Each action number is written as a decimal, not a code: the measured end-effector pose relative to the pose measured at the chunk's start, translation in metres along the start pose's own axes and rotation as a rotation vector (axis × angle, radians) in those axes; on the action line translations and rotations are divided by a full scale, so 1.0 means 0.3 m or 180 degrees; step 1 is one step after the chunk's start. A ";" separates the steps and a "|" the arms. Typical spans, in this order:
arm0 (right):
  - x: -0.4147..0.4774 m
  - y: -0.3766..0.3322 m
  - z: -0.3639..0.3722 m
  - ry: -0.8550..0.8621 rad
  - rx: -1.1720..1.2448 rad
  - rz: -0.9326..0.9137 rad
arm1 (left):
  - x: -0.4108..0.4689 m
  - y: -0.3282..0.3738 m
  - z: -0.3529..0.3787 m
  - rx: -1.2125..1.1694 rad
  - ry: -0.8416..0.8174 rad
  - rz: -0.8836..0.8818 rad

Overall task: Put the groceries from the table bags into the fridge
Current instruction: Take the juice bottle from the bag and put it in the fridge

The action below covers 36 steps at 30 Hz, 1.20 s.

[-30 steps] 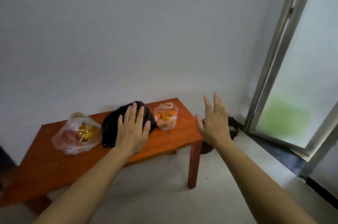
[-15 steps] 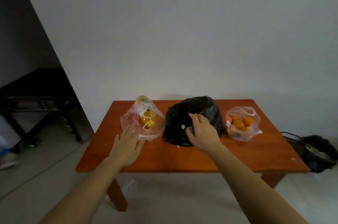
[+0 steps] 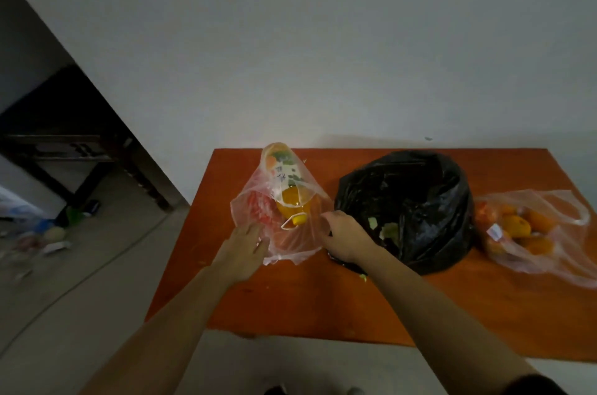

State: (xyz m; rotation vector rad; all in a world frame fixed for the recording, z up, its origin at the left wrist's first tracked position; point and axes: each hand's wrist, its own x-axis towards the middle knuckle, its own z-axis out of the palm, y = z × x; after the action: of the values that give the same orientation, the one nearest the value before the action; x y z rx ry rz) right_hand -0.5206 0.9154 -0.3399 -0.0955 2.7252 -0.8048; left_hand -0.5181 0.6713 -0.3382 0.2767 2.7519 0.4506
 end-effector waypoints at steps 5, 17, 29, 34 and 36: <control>0.225 -0.006 0.118 -0.0179 0.0387 0.0507 | 0.250 -0.104 0.027 -0.0168 -0.0500 0.0255; 0.498 -0.065 0.282 -0.0119 0.0807 0.1829 | 0.701 -0.227 0.017 -0.0628 0.0199 0.0403; 0.616 -0.138 0.277 0.0207 0.0920 0.2290 | 0.866 -0.287 -0.013 -0.1362 0.0123 0.0150; 0.623 -0.169 0.146 0.0242 0.0519 0.2107 | 0.887 -0.238 -0.036 -0.1528 0.0022 -0.0180; 0.605 -0.175 0.066 0.0171 0.0317 0.2049 | 0.889 -0.208 -0.060 -0.1760 0.0045 -0.0440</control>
State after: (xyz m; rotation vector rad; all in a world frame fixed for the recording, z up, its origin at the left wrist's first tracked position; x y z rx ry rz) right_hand -0.6889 0.8344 -0.3753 0.7884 2.5035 -0.7392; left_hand -0.7794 0.6728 -0.4223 -0.0555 2.5076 1.1373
